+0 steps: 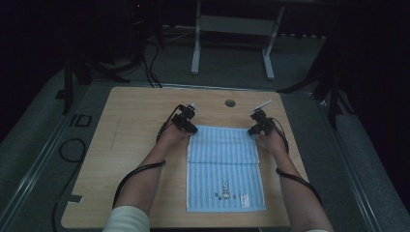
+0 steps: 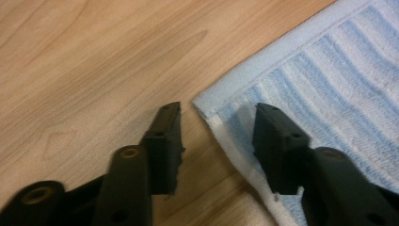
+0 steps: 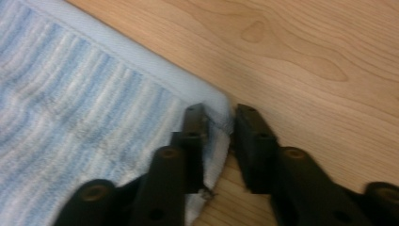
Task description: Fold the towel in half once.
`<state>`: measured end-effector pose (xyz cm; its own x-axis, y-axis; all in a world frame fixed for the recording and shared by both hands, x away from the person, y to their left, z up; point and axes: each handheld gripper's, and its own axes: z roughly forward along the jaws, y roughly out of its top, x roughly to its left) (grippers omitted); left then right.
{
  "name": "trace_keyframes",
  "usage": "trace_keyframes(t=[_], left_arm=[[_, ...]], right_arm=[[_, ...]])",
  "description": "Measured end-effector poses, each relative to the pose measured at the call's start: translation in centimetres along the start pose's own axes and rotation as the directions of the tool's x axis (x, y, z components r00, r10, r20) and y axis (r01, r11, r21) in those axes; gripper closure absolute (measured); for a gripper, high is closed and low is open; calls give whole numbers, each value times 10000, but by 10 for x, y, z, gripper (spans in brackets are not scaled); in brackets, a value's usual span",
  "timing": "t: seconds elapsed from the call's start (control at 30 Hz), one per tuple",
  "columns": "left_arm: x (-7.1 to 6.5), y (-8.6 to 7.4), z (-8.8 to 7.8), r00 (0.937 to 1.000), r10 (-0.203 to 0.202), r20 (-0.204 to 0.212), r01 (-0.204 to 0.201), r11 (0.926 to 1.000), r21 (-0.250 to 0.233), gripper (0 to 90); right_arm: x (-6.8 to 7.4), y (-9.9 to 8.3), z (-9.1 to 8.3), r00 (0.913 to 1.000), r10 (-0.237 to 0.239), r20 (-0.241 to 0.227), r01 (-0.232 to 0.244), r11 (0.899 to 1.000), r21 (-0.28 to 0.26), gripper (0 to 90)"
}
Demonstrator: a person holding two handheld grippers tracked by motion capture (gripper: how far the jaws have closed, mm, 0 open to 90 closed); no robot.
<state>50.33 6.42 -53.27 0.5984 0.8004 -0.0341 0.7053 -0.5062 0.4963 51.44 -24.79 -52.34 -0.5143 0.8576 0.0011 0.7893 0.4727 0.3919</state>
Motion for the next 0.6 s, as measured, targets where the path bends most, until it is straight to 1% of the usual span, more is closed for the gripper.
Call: trace_keyframes(t=[0.03, 0.07, 0.1, 0.13, 0.17, 0.2, 0.23, 0.27, 0.33, 0.37, 0.4, 0.43, 0.47, 0.5, 0.53, 0.57, 0.6], left_arm=[[-2, 0, 0, 10000, 55, 29, -55, 10000, -54, 642], [-4, 1, 1, 9999, 105, 125, -105, 9999, -39, 687], [-5, 2, 1, 9993, 137, 343, -137, 9999, 3, 777], [-8, 3, 1, 9994, 326, 108, -326, 9995, -25, 847], [-11, 3, 1, 9990, 432, -90, -433, 9990, -63, 864], [-12, 3, -1, 9991, 419, -1, -419, 9991, -115, 873], [-12, 3, -2, 9994, 305, 131, -303, 9993, -204, 876], [-12, 3, -2, 9994, 305, 131, -303, 9993, -204, 876], [-10, 5, -16, 9992, 254, 324, -235, 9979, -597, 877], [-9, 6, -22, 9987, 153, 480, -115, 9968, -794, 877], [-8, 7, -28, 9987, 150, 484, -105, 9957, -924, 877], [-8, 8, -34, 9982, 142, 578, -84, 9950, -995, 877], [-7, 9, -40, 9982, 96, 590, -30, 9938, -1114, 877], [-7, 10, -46, 9987, 129, 490, -67, 9923, -1238, 877], [-6, 11, -52, 9980, 114, 627, -31, 9912, -1321, 876], [-5, 11, -58, 9977, 99, 674, -1, 9897, -1430, 876], [-5, 12, -64, 9982, 76, 599, 16, 9885, -1509, 875]], right_arm=[[3, 1, 0, 10000, -70, 13, 70, 10000, 31, 823], [5, 2, 0, 9996, -228, 186, 226, 9997, 100, 829], [7, 3, 0, 9987, -435, 273, 430, 9989, 185, 833], [9, 3, 0, 9982, -505, 317, 497, 9984, 268, 835], [9, 4, 0, 9981, -528, 328, 519, 9982, 287, 837], [9, 3, -1, 9984, -489, 290, 481, 9985, 256, 837], [9, 3, -2, 9987, -427, 270, 423, 9990, 163, 839], [8, 3, -4, 9989, -398, 231, 397, 9992, 54, 839], [6, 4, -11, 9995, -319, 88, 320, 9993, -169, 840], [4, 6, -16, 9996, -296, 28, 297, 9990, -331, 839], [4, 8, -22, 9996, -249, -94, 244, 9985, -493, 840], [4, 10, -28, 9995, -268, -157, 257, 9974, -677, 840], [4, 12, -35, 9992, -361, -143, 348, 9960, -818, 840], [4, 14, -42, 9991, -384, -201, 363, 9947, -961, 840], [4, 16, -48, 9988, -417, -262, 384, 9926, -1148, 839], [5, 17, -54, 9986, -480, -241, 445, 9908, -1278, 840], [6, 18, -60, 9984, -516, -238, 477, 9887, -1420, 839]])
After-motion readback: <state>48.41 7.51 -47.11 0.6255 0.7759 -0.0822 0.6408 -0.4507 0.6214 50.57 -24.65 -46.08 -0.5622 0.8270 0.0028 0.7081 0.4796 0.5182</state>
